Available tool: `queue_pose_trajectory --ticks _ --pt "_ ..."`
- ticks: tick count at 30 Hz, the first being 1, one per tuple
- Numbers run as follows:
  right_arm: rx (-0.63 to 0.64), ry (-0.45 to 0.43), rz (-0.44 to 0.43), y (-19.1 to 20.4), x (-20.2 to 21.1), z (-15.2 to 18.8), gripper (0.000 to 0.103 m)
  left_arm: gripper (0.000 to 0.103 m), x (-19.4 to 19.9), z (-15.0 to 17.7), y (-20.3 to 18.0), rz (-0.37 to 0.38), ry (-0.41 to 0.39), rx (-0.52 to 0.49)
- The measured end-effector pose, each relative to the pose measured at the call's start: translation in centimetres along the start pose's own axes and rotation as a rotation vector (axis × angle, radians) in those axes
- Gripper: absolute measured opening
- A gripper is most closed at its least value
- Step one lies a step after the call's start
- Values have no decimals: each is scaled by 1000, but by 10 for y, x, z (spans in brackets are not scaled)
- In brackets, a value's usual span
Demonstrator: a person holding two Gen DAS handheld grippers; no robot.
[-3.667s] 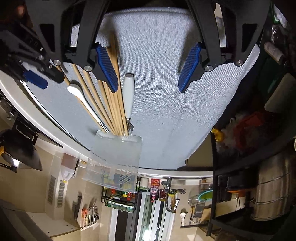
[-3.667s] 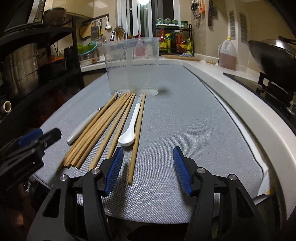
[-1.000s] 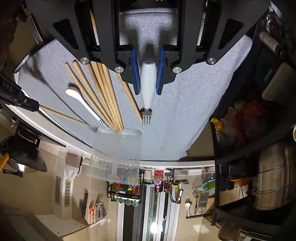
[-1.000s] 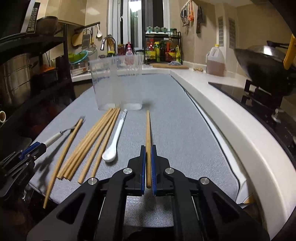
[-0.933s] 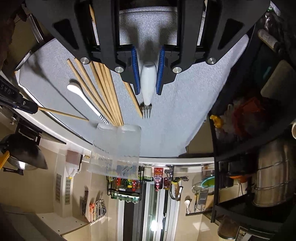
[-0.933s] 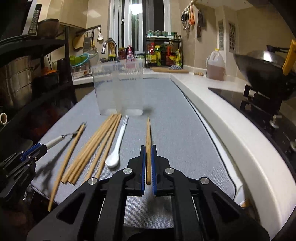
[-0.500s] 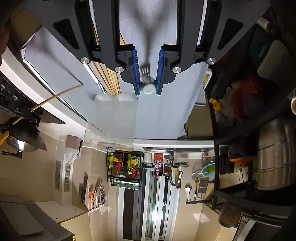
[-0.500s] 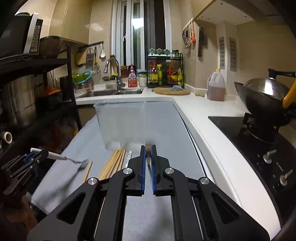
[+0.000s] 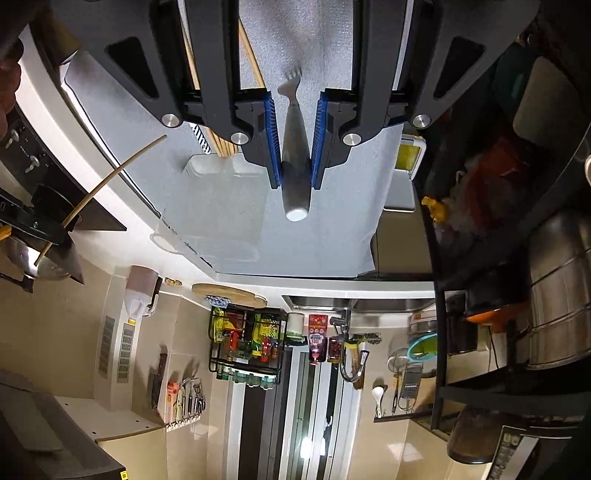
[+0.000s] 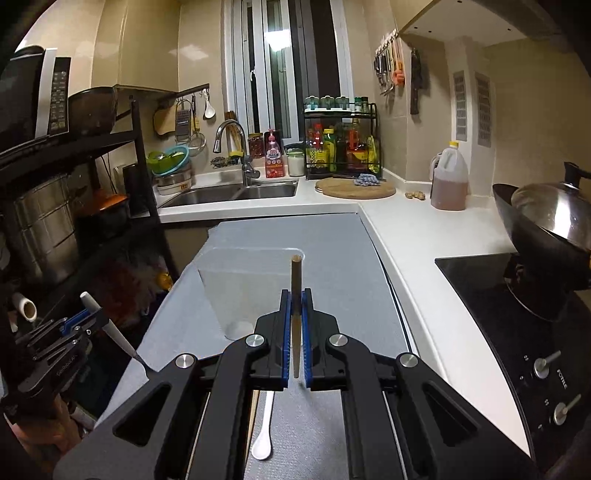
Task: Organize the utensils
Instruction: 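Lift the fork with the left tool while the right tool carries the chopstick to the container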
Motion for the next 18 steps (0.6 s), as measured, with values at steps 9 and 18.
queue_pose_trajectory --ticks 9,18 --pt "-6 -5 -41 2 2 -35 6 16 -5 -47 1 45 24 1" --pt "-29 -76 -102 -3 7 -99 6 16 -14 -117 -1 108 -4 17"
Point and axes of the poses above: each gripper's, at about its wrist camera, not at the fingertips, and x roughly against the way its jaws point, y to its left, z to its underside, the point moved 5 cm from there along -x, roughly the way its jaws point, and after that the axes turned 2 degrees about -x, right-handed, at the moved point
